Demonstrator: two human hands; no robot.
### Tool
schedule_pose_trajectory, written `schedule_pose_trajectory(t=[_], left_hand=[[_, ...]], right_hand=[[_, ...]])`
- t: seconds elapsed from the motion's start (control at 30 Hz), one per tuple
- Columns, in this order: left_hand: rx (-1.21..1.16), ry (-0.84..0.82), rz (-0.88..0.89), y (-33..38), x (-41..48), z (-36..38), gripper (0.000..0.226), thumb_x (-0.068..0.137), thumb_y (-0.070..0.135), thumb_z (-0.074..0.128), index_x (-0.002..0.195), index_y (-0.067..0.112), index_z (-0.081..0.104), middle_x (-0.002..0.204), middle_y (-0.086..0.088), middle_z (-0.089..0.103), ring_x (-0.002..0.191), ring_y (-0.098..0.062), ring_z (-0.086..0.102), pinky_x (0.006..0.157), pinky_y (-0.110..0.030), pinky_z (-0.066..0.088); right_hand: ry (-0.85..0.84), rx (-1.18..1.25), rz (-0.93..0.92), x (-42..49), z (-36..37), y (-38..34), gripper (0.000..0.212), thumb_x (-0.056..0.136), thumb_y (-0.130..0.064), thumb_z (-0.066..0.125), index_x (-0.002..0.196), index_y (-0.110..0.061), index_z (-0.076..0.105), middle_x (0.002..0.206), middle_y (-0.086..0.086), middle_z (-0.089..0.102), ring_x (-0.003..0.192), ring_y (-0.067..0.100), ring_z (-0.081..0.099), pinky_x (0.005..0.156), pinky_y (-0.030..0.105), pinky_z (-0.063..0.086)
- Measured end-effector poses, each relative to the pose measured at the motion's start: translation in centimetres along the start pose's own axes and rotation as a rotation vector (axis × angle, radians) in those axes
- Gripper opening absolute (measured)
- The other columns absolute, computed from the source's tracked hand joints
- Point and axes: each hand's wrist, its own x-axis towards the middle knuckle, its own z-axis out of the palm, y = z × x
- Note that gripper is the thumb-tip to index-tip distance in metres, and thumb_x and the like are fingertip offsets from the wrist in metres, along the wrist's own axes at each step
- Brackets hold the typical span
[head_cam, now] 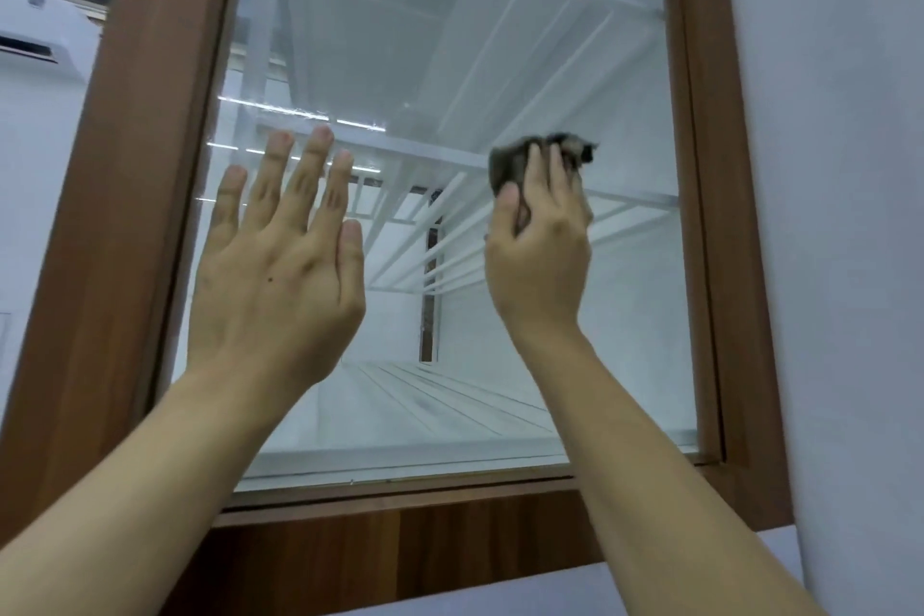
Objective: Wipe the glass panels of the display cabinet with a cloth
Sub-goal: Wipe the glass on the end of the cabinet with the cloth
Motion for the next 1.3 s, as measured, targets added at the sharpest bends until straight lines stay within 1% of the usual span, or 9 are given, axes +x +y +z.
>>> schedule_pose_trajectory(t=[0.2,0.37,0.47,0.63,0.77,0.97,1.07,1.17,1.3], left_hand=[[-0.030,-0.002,0.014,-0.2,0.1,-0.2,0.058,0.105,0.034,0.022,0.160,0.015,0.022,0.169,0.001,0.010,0.157,-0.018,0.003,0.125,-0.034,-0.007],[-0.036,-0.023,0.012,0.0,-0.1,-0.2,0.059,0.105,0.036,0.017,0.161,0.018,0.014,0.170,0.003,0.001,0.157,-0.016,-0.006,0.126,-0.039,-0.005],[-0.040,-0.031,0.015,0.0,0.0,-0.1,0.060,0.105,0.037,0.016,0.161,0.018,0.013,0.170,0.002,0.000,0.156,-0.017,-0.006,0.127,-0.041,-0.003],[-0.044,-0.014,0.019,-0.3,-0.1,0.1,0.059,0.105,0.035,0.020,0.160,0.017,0.019,0.170,0.000,0.005,0.157,-0.018,-0.001,0.127,-0.041,-0.001],[-0.041,-0.049,0.042,-0.3,0.0,-0.3,0.060,0.104,0.037,0.018,0.161,0.016,0.018,0.170,-0.001,0.005,0.157,-0.020,-0.001,0.127,-0.042,0.000],[0.175,-0.023,0.078,-3.7,0.5,-2.8,0.060,0.105,0.035,0.018,0.159,0.009,0.024,0.167,-0.012,0.018,0.156,-0.029,0.011,0.126,-0.051,0.006],[0.198,-0.039,0.066,-4.5,0.3,-2.9,0.061,0.106,0.037,0.014,0.159,0.008,0.022,0.168,-0.013,0.014,0.157,-0.027,0.002,0.126,-0.051,0.002],[0.215,-0.054,0.067,-4.6,0.0,-2.6,0.062,0.106,0.039,0.007,0.160,0.009,0.016,0.169,-0.011,0.007,0.157,-0.026,-0.004,0.126,-0.052,0.002],[0.207,-0.041,0.072,-4.6,0.1,-2.5,0.062,0.106,0.039,0.006,0.160,0.010,0.013,0.169,-0.010,0.005,0.157,-0.025,-0.005,0.126,-0.051,0.002]], right_hand=[[-0.287,-0.009,-0.333,-10.2,-2.9,1.1,0.053,0.105,-0.029,0.042,0.155,-0.013,0.034,0.164,0.001,0.028,0.155,0.015,0.014,0.125,0.029,0.016],[-0.059,-0.020,-0.012,-3.0,-2.2,2.6,0.052,0.102,-0.032,0.039,0.150,-0.012,0.042,0.160,0.004,0.035,0.153,0.021,0.022,0.125,0.042,0.023],[-0.007,0.016,-0.034,-1.9,0.7,-1.6,0.051,0.102,-0.027,0.040,0.149,-0.009,0.043,0.159,0.009,0.037,0.151,0.024,0.024,0.125,0.043,0.022],[-0.297,0.030,-0.337,-13.6,-2.9,0.3,0.052,0.103,-0.027,0.043,0.153,-0.014,0.035,0.163,-0.001,0.029,0.154,0.016,0.015,0.125,0.029,0.018],[-0.211,0.053,-0.090,-8.1,-2.9,1.2,0.052,0.103,-0.033,0.041,0.153,-0.018,0.035,0.163,-0.004,0.029,0.154,0.014,0.015,0.120,0.010,0.007],[-0.130,0.095,-0.125,-4.5,2.0,-4.9,0.049,0.105,-0.022,0.043,0.152,-0.008,0.039,0.162,0.009,0.032,0.154,0.024,0.017,0.125,0.047,0.021],[-0.276,0.073,-0.278,-11.4,-0.2,-3.2,0.051,0.105,-0.026,0.042,0.154,-0.014,0.034,0.164,0.002,0.028,0.155,0.015,0.011,0.126,0.041,0.020],[-0.187,0.057,-0.077,-10.7,-2.2,-0.8,0.051,0.104,-0.032,0.039,0.153,-0.019,0.029,0.164,-0.003,0.025,0.155,0.011,0.009,0.124,0.021,0.008],[-0.063,0.005,0.036,-1.4,1.9,-4.8,0.049,0.106,-0.024,0.039,0.153,-0.011,0.037,0.164,0.007,0.027,0.154,0.022,0.015,0.127,0.038,0.011]])
